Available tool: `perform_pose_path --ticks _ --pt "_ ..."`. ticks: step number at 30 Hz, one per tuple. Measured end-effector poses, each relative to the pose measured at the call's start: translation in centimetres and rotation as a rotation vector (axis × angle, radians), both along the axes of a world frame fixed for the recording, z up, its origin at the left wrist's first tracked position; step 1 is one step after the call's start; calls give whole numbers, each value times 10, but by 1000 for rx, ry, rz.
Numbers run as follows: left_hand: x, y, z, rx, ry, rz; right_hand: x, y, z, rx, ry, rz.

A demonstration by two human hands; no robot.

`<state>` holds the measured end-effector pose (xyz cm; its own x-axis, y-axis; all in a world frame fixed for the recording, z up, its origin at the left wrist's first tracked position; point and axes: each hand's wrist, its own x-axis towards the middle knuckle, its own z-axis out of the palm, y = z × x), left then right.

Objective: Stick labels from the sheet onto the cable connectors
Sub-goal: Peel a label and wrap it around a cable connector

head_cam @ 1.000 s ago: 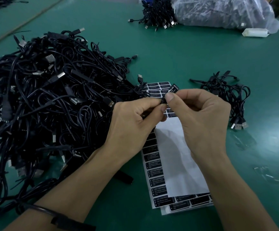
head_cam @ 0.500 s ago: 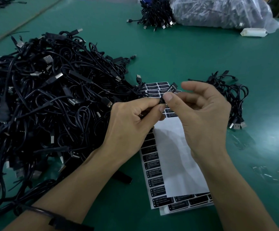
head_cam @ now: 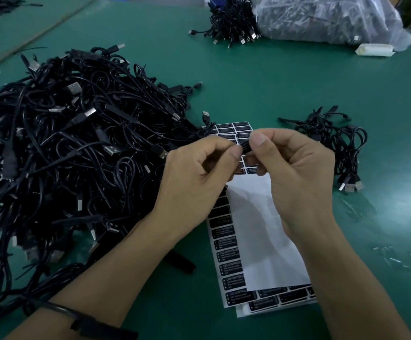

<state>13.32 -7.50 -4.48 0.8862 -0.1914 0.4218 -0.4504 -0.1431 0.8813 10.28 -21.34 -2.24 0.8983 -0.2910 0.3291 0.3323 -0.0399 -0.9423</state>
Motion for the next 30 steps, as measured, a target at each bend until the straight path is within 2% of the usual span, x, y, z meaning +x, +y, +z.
perform_pose_path --ticks 6,10,14,16,20,24,30 --pt "0 0 3 -39 10 -49 -2 0 1 -96 -34 -67" --pt "-1 3 15 -186 -53 -6 -6 7 2 -84 44 78" --pt "0 9 27 -330 -48 78 -8 18 -5 -538 79 167" --pt "0 9 31 -393 -25 88 -8 26 -9 -632 79 172" --pt "0 11 39 -533 39 55 -8 38 -13 -627 10 120" --pt "0 13 46 -674 126 57 -9 41 -11 -470 111 193" --pt "0 15 53 -781 229 28 -9 48 -10 -510 64 205"
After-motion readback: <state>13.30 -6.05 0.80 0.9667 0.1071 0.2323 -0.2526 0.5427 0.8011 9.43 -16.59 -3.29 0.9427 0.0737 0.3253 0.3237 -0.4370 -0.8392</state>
